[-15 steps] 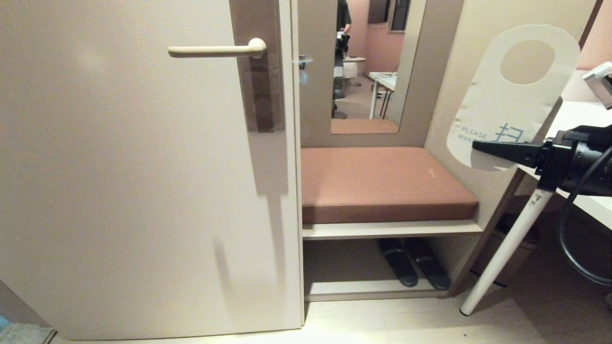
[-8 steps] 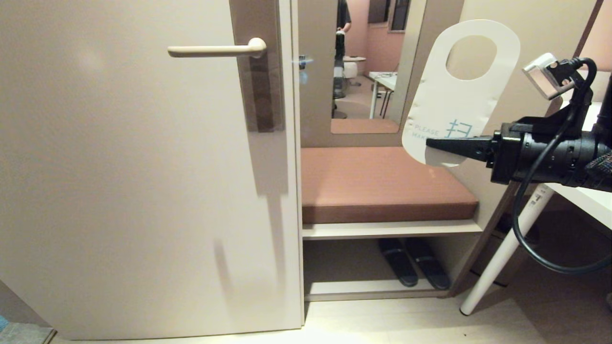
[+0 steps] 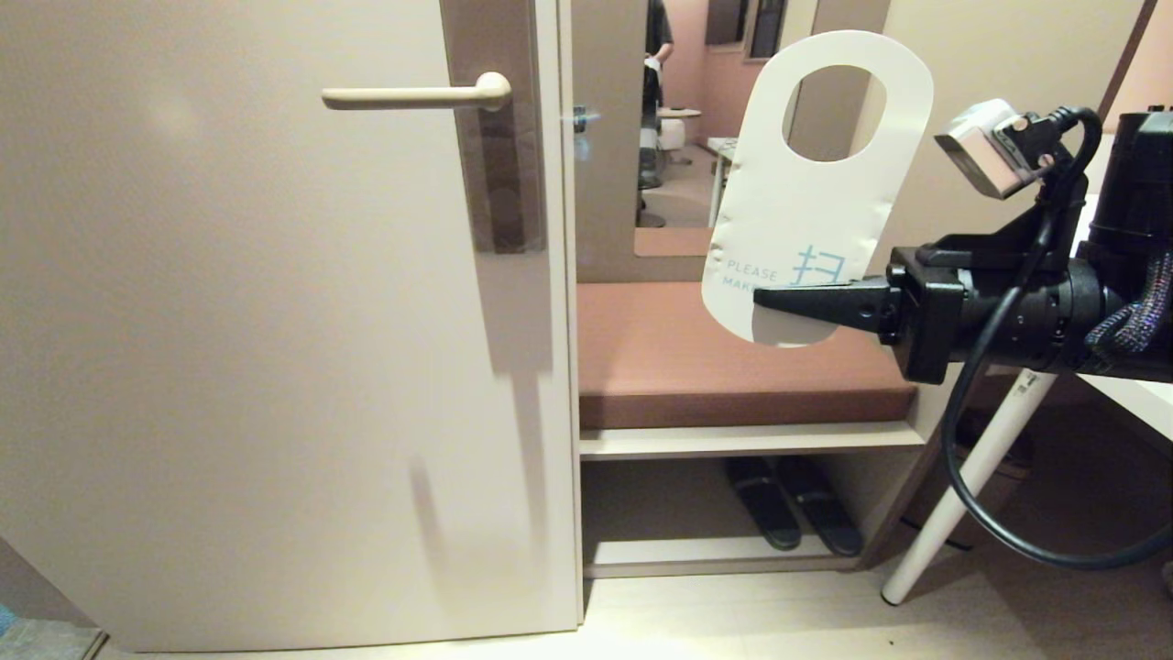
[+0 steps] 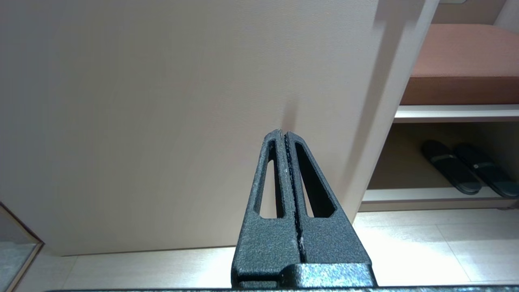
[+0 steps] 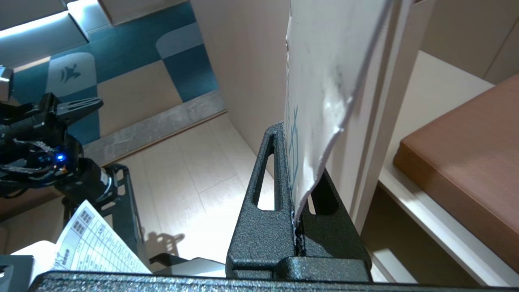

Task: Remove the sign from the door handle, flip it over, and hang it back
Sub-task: Hand it to the other hand

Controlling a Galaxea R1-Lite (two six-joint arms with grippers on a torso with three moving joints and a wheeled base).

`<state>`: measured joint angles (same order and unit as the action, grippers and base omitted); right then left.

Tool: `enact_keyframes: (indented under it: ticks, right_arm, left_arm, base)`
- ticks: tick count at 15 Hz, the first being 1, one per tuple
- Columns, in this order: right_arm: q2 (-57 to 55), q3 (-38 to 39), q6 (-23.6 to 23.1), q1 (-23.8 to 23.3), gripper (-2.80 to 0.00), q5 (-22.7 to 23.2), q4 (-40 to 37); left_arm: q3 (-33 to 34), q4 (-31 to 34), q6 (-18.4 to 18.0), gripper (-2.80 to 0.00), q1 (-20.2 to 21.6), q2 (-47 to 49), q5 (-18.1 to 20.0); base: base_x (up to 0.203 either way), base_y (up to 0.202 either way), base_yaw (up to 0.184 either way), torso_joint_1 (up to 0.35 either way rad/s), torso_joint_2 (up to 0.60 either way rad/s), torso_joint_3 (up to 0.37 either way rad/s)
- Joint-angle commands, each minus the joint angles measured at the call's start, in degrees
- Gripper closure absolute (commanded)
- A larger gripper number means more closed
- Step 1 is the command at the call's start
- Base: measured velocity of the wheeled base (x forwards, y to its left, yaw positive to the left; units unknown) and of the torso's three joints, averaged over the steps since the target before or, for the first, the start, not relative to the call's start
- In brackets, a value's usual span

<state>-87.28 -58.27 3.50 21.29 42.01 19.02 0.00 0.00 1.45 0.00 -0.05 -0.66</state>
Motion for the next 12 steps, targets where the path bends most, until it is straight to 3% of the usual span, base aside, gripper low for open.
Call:
enact_keyframes:
  ticks: [1, 4, 12]
  right_arm:
    - [-0.2, 0.3, -0.1, 0.5, 0.0, 0.3, 0.1]
    - [-1.0, 1.1, 0.0, 0.8, 0.0, 0.4, 0.1]
    - [-6.4, 0.9, -0.1, 7.5, 0.0, 0.4, 3.4]
  left_arm:
    - [0.0, 0.0, 0.0, 0.0, 0.0, 0.0, 0.0]
    - [0.0, 0.0, 0.0, 0.0, 0.0, 0.0, 0.0]
    - [0.0, 0.1, -0.5, 0.0, 0.0, 0.0, 0.1]
  base:
    - [0.0, 0.0, 0.0, 0.0, 0.0, 0.0]
    - [0.0, 0.0, 0.0, 0.0, 0.0, 0.0]
    - [0.0, 0.0, 0.0, 0.0, 0.0, 0.0]
